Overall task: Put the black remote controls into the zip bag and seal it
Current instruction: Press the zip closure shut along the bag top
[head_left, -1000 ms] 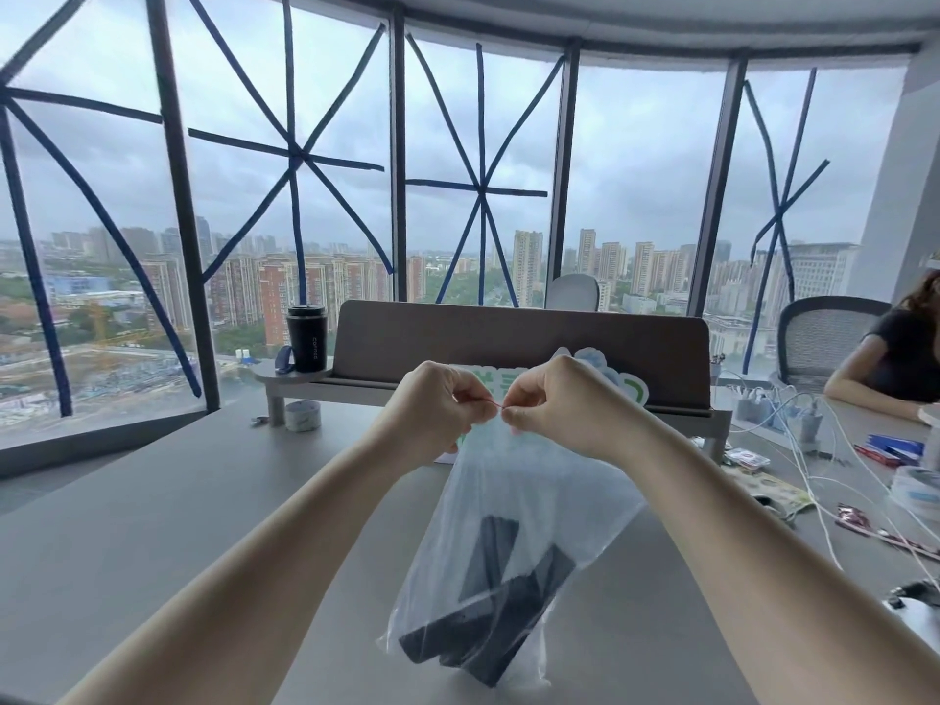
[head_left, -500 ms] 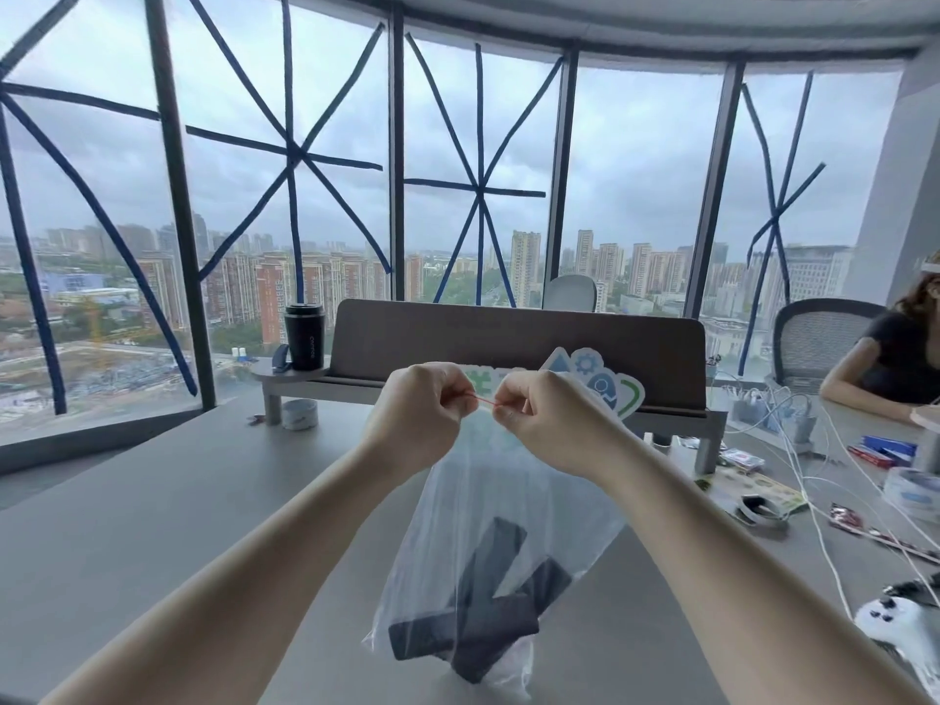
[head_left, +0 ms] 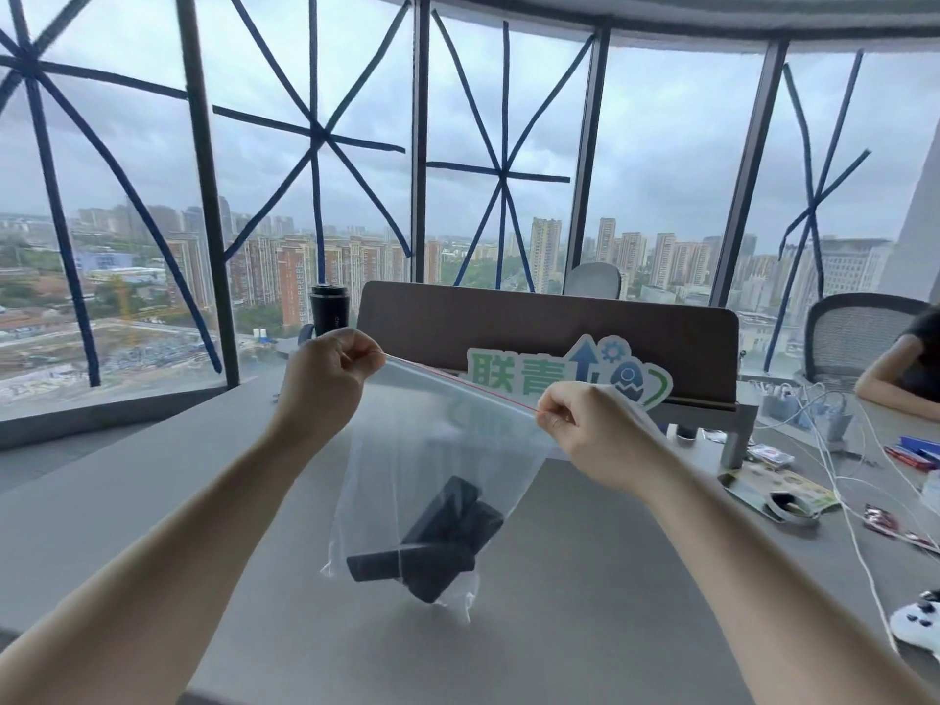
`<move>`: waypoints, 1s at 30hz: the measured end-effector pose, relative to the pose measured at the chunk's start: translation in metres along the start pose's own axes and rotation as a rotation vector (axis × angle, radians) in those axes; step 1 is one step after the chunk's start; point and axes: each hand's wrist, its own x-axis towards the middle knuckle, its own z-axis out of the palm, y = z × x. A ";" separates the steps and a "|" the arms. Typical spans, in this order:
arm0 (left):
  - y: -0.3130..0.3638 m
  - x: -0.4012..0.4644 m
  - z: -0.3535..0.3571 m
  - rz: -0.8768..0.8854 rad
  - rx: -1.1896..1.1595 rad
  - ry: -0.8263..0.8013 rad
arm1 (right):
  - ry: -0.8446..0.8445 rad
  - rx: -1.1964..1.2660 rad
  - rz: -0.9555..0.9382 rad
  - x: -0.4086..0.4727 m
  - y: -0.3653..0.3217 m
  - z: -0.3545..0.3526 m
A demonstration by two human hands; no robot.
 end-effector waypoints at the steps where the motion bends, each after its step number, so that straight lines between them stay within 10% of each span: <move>1: -0.006 0.001 -0.004 -0.009 0.001 0.004 | -0.003 -0.004 -0.011 0.003 -0.003 0.003; 22: -0.214 0.171 -0.046 -0.347 -0.325 0.068 | 0.215 0.114 -0.127 0.240 -0.069 0.183; 30: -0.319 0.095 -0.062 -0.542 -0.327 0.069 | -0.099 0.151 -0.122 0.181 -0.087 0.277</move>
